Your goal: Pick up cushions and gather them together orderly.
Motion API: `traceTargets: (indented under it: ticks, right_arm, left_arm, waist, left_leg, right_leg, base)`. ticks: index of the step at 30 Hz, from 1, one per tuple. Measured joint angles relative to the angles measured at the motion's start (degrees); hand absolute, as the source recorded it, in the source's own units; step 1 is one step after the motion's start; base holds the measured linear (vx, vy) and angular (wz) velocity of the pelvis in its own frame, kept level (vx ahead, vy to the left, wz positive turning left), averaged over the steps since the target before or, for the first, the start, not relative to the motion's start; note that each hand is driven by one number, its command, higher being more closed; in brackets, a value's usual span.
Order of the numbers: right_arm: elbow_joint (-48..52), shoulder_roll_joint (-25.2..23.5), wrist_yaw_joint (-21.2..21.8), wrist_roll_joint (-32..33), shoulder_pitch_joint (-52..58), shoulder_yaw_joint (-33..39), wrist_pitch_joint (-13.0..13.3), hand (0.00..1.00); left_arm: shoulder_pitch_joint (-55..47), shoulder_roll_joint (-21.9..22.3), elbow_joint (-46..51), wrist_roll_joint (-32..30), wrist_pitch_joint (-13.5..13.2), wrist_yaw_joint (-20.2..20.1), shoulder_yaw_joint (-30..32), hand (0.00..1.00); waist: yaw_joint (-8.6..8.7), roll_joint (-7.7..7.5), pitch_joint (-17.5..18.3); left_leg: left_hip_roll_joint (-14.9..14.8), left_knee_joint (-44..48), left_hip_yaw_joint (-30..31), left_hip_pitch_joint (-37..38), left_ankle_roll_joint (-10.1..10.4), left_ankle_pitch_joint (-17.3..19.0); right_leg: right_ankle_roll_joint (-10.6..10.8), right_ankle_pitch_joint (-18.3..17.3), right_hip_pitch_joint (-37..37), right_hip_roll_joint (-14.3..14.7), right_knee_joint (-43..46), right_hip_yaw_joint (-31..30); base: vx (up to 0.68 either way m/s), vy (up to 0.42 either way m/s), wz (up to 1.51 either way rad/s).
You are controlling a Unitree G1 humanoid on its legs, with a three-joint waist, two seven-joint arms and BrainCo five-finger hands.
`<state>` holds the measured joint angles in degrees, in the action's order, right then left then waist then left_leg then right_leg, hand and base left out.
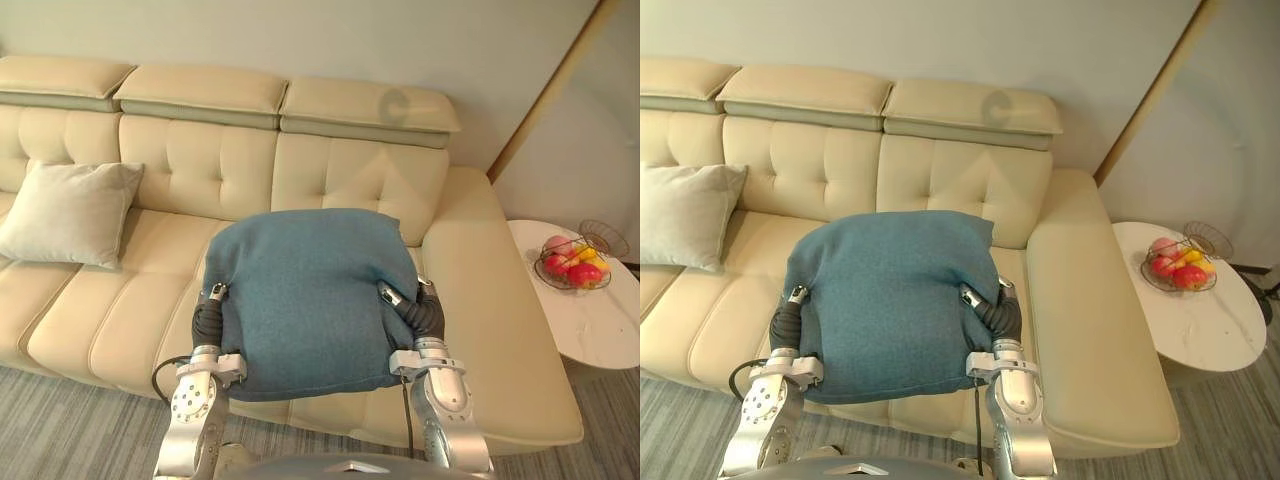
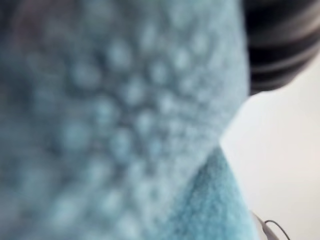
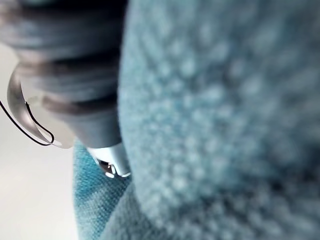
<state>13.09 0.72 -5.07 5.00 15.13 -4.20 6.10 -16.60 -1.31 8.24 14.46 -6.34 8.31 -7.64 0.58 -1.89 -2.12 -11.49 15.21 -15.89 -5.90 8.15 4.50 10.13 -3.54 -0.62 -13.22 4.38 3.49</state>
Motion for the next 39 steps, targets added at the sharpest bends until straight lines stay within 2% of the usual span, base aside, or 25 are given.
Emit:
traceTargets:
  ticks: [1, 4, 6, 8, 10, 12, 15, 17, 21, 25, 29, 31, 32, 34, 35, 36, 39]
  right_arm:
    - [-2.01, 0.06, 0.0, -0.01, -0.11, 0.12, 0.03, 1.0]
    - [-6.75, 0.06, 0.02, -0.57, -0.73, 0.08, -0.07, 1.0]
    - [-10.39, 0.34, 0.0, -0.93, -2.65, 0.08, -0.19, 1.0]
    - [-12.93, 0.68, -0.01, -0.98, -4.92, 0.07, -0.28, 1.0]
    - [-17.09, 2.2, -0.4, -0.96, -8.99, 0.04, -0.37, 1.0]
    - [-19.0, 2.57, -0.9, -0.94, -11.29, 0.02, -0.39, 1.0]
    - [-20.51, 2.97, -2.13, -0.93, -17.36, -0.16, -0.38, 1.0]
    - [-24.2, 4.05, -4.04, -0.91, -25.43, -0.23, -0.44, 1.0]
    - [-26.13, 4.46, -7.84, -0.91, -36.42, -0.2, -1.36, 1.0]
    - [-28.17, 4.8, -12.93, -0.99, -47.97, 0.79, -1.43, 1.0]
    - [-33.19, 6.55, -17.88, -4.8, -64.92, 3.75, -1.47, 1.0]
    - [-36.99, 6.96, -22.59, -9.71, -79.24, 8.22, -2.44, 1.0]
    - [-37.01, 7.05, -25.1, -12.24, -84.53, 9.98, -2.65, 1.0]
    - [-37.04, 7.15, -28.29, -15.23, -89.45, 11.27, -2.69, 1.0]
    - [-37.32, 7.28, -29.37, -16.41, -91.53, 11.81, -2.71, 1.0]
    - [-39.24, 7.53, -31.21, -17.68, -94.63, 11.87, -2.85, 0.0]
    - [-43.74, 9.04, -35.33, -18.32, -102.81, 12.65, -4.73, 0.0]
  left_arm:
    - [-0.04, -0.01, -0.02, -0.01, 0.0, -0.26, -0.18, 1.0]
    - [-0.1, -0.62, -0.71, -0.04, 0.01, -0.48, -0.16, 1.0]
    - [0.79, -0.62, -3.89, -0.06, 0.03, -0.5, 0.05, 1.0]
    - [2.08, -0.85, -6.4, -0.06, 0.12, -0.34, 0.42, 1.0]
    - [5.94, -1.11, -8.87, -0.08, 0.35, 0.2, 0.42, 1.0]
    - [8.57, -2.08, -10.37, -0.08, 0.35, 0.89, 0.2, 1.0]
    - [15.62, -4.2, -13.14, -0.08, 0.34, 2.91, 0.42, 1.0]
    - [22.49, -6.09, -14.75, -0.11, 0.33, 4.91, 0.44, 1.0]
    - [34.03, -9.46, -18.59, -0.11, 0.33, 8.54, 0.64, 1.0]
    - [48.93, -13.99, -24.86, -0.11, 0.32, 11.63, 0.54, 1.0]
    - [67.12, -18.43, -33.18, -0.1, 0.02, 14.2, 0.13, 1.0]
    - [80.69, -20.29, -38.64, -1.36, -0.03, 16.37, 0.97, 1.0]
    - [86.25, -20.52, -40.06, -2.44, -0.09, 17.58, 1.29, 1.0]
    - [91.44, -21.04, -41.29, -4.35, -0.63, 18.75, 1.65, 1.0]
    - [93.43, -21.26, -41.86, -5.38, -0.8, 19.15, 2.04, 0.0]
    - [96.23, -21.42, -43.55, -7.14, -0.95, 20.17, 2.56, 0.0]
    - [103.15, -21.2, -47.67, -9.19, -0.85, 22.85, 3.34, 0.0]
  waist:
    - [-0.01, 0.47, 0.28]
    - [-0.08, 1.24, 0.77]
    - [1.3, 1.34, 0.81]
    - [1.41, 1.5, 0.62]
    - [1.91, 1.86, -0.78]
    - [1.97, 1.93, -1.43]
    - [2.1, 2.36, -4.79]
    - [2.03, 2.58, -6.93]
    - [1.13, 2.71, -10.05]
    - [0.87, 2.88, -11.72]
    - [0.76, 2.98, -14.99]
    - [0.89, 3.66, -16.79]
    - [0.87, 4.08, -18.54]
    - [0.68, 4.16, -19.81]
    - [0.63, 4.3, -19.9]
    - [0.51, 4.36, -19.94]
    - [-0.74, 4.78, -20.21]
  left_leg:
    - [0.61, -0.18, 0.42, -0.03, 0.56, 1.04]
    - [1.63, -0.22, 0.39, -0.71, 0.3, 2.55]
    - [1.81, 0.68, 0.09, -2.17, -0.34, 2.76]
    - [1.81, 0.51, 0.13, -2.6, -0.43, 3.01]
    - [1.92, -0.15, -0.56, -3.6, -0.54, 2.97]
    - [2.0, -0.28, -0.77, -4.71, -0.74, 2.71]
    - [2.04, -0.34, -0.28, -7.64, -0.91, 1.75]
    - [2.28, -0.91, 0.12, -11.37, -1.01, -0.3]
    - [2.54, -4.7, 0.21, -14.24, -0.91, -4.26]
    - [2.71, -8.58, 1.62, -16.71, -0.74, -8.17]
    - [3.26, -14.46, 3.44, -18.15, -0.74, -13.13]
    - [3.67, -18.93, 5.25, -21.01, -1.02, -17.54]
    - [3.79, -19.72, 6.34, -22.17, -1.09, -18.6]
    - [3.89, -19.71, 7.38, -24.21, -1.17, -19.13]
    - [3.94, -19.71, 7.86, -25.42, -1.18, -19.53]
    - [4.0, -19.71, 8.31, -27.04, -1.21, -19.94]
    - [4.07, -19.71, 9.04, -31.59, -1.25, -21.03]
  right_leg:
    - [-0.13, 0.19, 1.37, 0.02, -0.07, -1.83]
    - [-0.87, 1.97, 4.93, 0.45, -1.48, -6.68]
    - [0.27, 4.93, 6.92, 0.63, -3.26, -9.35]
    - [0.38, 6.79, 8.26, 0.89, -4.45, -11.02]
    - [-0.11, 9.26, 10.1, 0.94, -5.62, -11.22]
    - [-0.47, 9.83, 11.47, 0.94, -5.66, -11.2]
    - [-0.95, 10.55, 13.94, 0.94, -5.63, -10.86]
    - [-1.11, 11.78, 17.58, 0.94, -5.75, -10.62]
    - [-0.95, 13.74, 21.83, 1.21, -6.04, -10.57]
    - [-0.99, 14.85, 24.87, 1.49, -6.1, -9.1]
    - [-1.04, 15.98, 27.44, 1.62, -6.38, -7.29]
    - [-0.97, 17.51, 30.88, 1.61, -6.72, -5.64]
    - [-0.95, 18.01, 31.43, 1.52, -7.23, -4.57]
    - [-1.01, 18.51, 32.43, 1.42, -7.95, -3.56]
    - [-1.02, 18.72, 33.25, 1.38, -8.17, -3.09]
    - [-0.93, 19.03, 34.38, 1.32, -8.5, -2.65]
    - [-0.74, 19.65, 38.19, 1.22, -8.88, -2.05]
  base:
    - [-0.06, 0.044, -0.68]
    - [-0.03, 0.068, -0.81]
    - [0.01, 0.035, -0.64]
    - [0.03, 0.001, -0.62]
    - [-0.03, 0.002, -0.43]
    - [-0.08, -0.003, -0.12]
    - [-0.13, -0.028, 0.06]
    - [-0.15, -0.038, 0.14]
    - [-0.13, -0.035, 0.07]
    - [-0.11, -0.042, 0.2]
    - [-0.11, -0.031, 0.26]
    - [-0.14, -0.031, 0.4]
    - [-0.12, -0.018, 0.41]
    - [-0.09, 0.001, 0.29]
    - [-0.08, 0.002, 0.26]
    - [-0.06, 0.006, 0.2]
    - [-0.06, 0.022, 0.17]
